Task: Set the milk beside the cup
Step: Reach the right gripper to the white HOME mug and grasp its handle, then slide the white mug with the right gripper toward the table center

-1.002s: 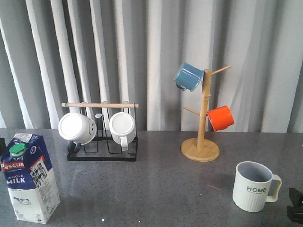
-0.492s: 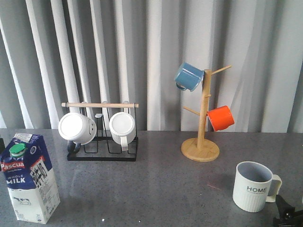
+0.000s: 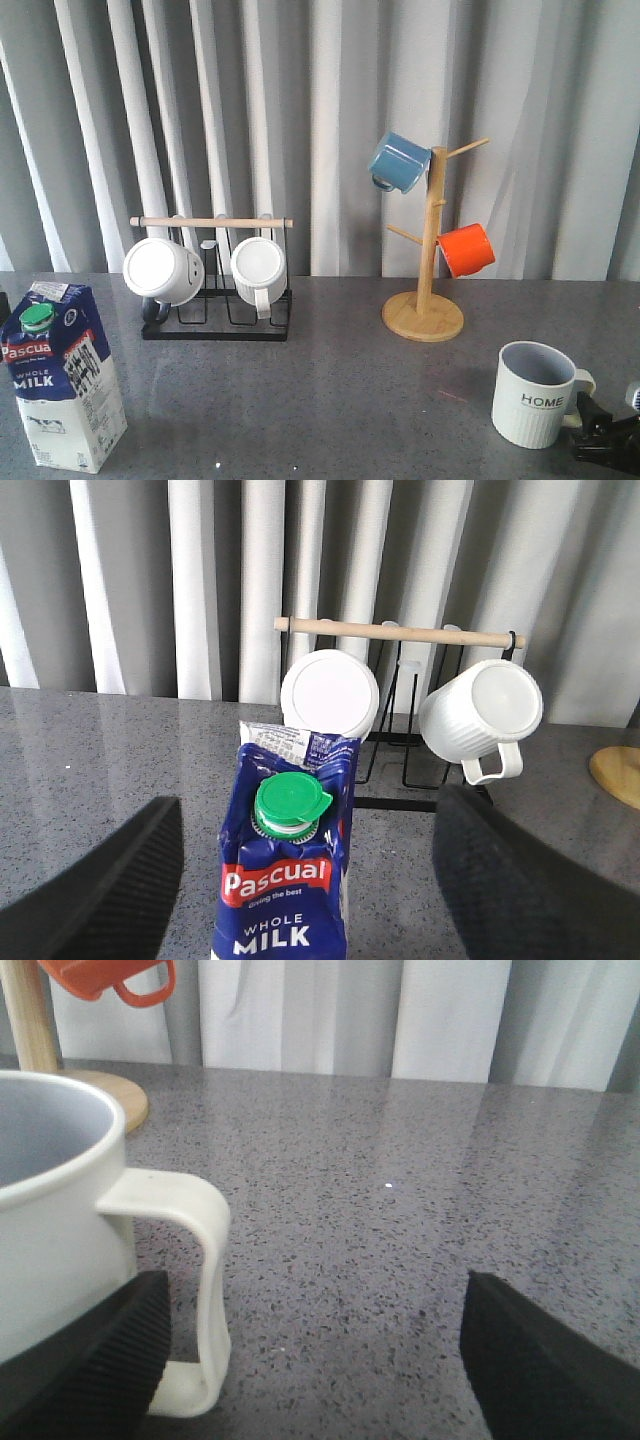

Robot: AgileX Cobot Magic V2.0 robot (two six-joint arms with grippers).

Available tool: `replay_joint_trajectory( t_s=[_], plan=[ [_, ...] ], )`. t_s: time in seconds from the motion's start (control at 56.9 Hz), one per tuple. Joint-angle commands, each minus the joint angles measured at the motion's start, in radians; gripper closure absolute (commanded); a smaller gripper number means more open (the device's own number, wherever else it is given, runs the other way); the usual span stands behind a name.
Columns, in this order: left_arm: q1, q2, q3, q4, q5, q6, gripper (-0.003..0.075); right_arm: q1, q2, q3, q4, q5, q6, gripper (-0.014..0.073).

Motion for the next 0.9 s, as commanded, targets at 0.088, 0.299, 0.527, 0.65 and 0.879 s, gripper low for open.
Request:
replay_joint_trajectory(
  t_s=[0.088,0.299,0.527,0.65,0.879],
  plan=[
    [0.002,-0.011,-0.033,-0.011,-0.078,-0.011,0.0225,-0.004,0.016,-0.102,-0.020,-0.020,0.010,0.0102],
    [0.002,-0.011,-0.033,-0.011,-0.078,-0.011,0.0225,0.025,0.051,-0.198,-0.132,0.046,0.101,0.0548],
    [0.002,-0.011,-0.033,-0.011,-0.078,-0.011,0.0225,0.198,0.024,-0.228,0.001,0.066,0.135,0.0599],
    [0.002,-0.011,-0.033,-0.011,-0.078,-0.011,0.0225,0.350,0.016,-0.230,0.183,0.100,0.070,0.0599],
    [0.002,-0.011,-0.033,-0.011,-0.077,-0.011,0.0225,0.587,0.042,-0.285,0.467,0.149,-0.112,0.0599]
  ],
)
